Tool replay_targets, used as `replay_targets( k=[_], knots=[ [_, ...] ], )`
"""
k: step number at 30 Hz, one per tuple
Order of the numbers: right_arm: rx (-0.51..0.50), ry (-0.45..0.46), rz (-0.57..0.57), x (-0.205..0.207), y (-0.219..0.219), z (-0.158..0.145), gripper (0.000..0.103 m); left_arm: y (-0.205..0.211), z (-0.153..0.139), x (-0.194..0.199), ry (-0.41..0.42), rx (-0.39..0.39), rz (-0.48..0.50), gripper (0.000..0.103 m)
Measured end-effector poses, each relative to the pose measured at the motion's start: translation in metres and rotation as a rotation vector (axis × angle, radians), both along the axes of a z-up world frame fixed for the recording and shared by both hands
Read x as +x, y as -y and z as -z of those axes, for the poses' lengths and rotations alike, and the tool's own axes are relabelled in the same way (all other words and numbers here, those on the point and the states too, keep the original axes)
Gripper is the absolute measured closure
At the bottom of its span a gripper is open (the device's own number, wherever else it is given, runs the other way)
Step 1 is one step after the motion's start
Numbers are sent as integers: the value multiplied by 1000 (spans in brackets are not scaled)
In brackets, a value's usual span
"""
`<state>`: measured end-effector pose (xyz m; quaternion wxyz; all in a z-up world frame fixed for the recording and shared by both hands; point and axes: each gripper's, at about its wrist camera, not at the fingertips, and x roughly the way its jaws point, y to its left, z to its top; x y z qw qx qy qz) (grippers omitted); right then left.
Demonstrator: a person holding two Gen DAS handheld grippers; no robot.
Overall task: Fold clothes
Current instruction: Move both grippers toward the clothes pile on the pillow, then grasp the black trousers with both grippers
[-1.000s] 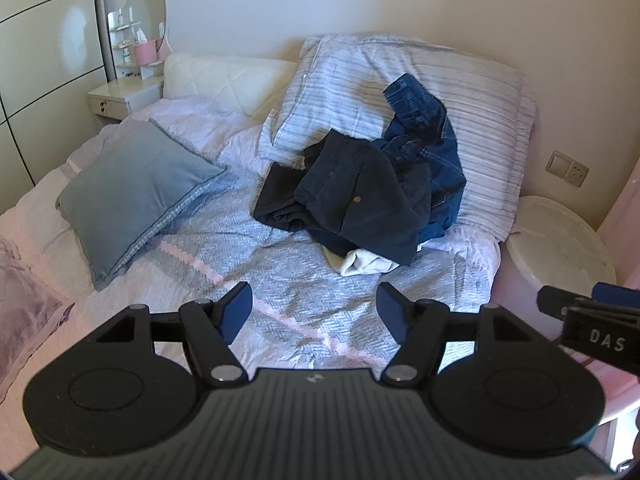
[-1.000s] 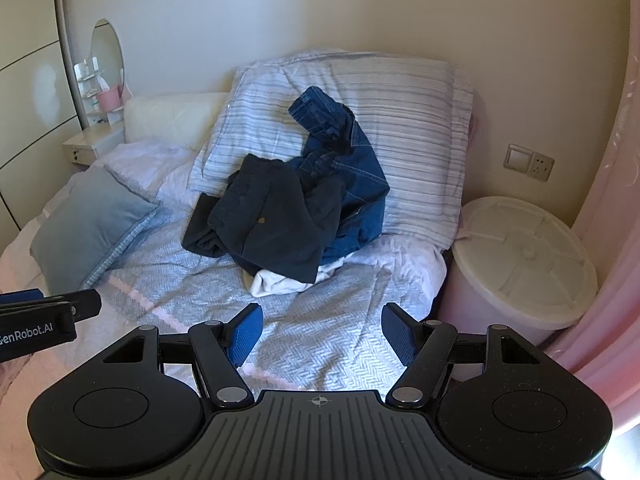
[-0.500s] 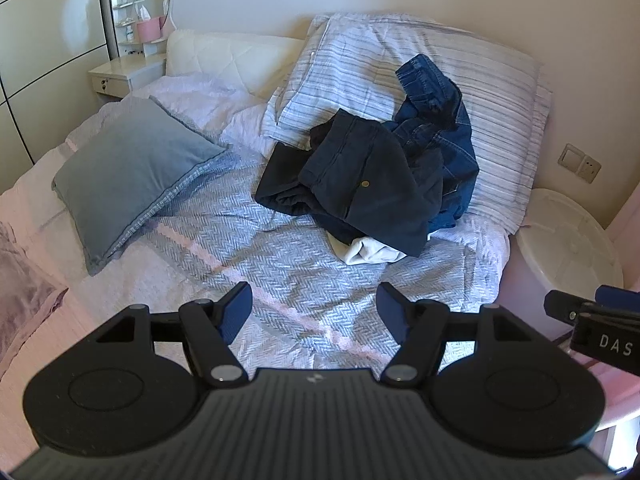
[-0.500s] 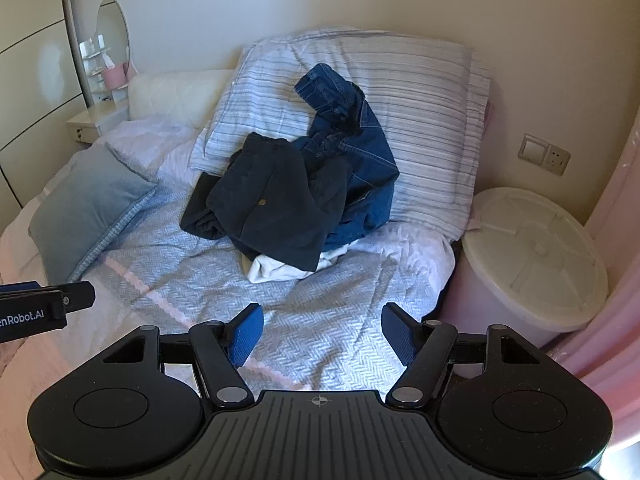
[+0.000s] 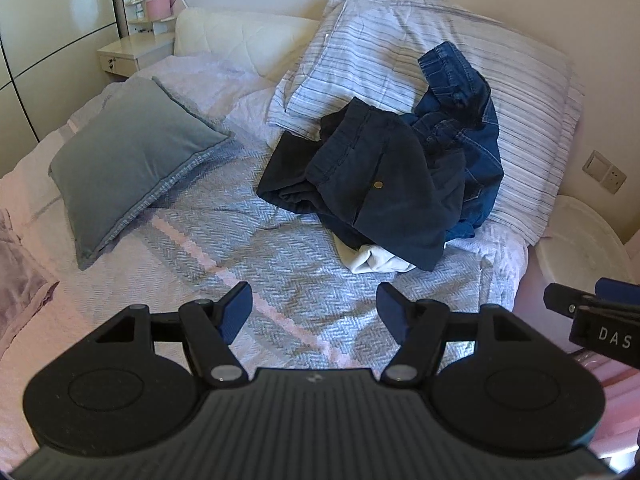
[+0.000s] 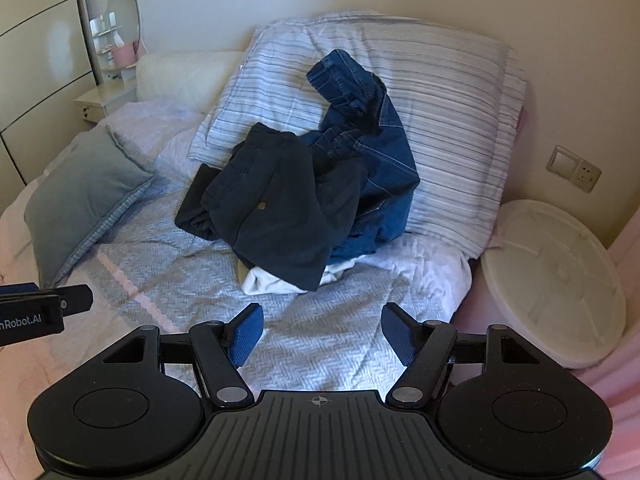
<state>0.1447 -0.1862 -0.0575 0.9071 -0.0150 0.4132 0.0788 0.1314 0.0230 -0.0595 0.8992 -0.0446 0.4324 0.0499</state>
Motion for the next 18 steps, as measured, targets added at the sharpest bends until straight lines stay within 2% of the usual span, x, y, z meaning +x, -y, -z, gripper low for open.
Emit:
replay_targets(
  k=[14, 18],
  knots=[
    [4, -49, -23, 74, 17, 19, 34, 16, 25, 78, -48, -7, 13, 38],
    [12, -63, -28, 90, 18, 24, 34, 16, 30, 97, -54, -31, 23, 38]
  ],
)
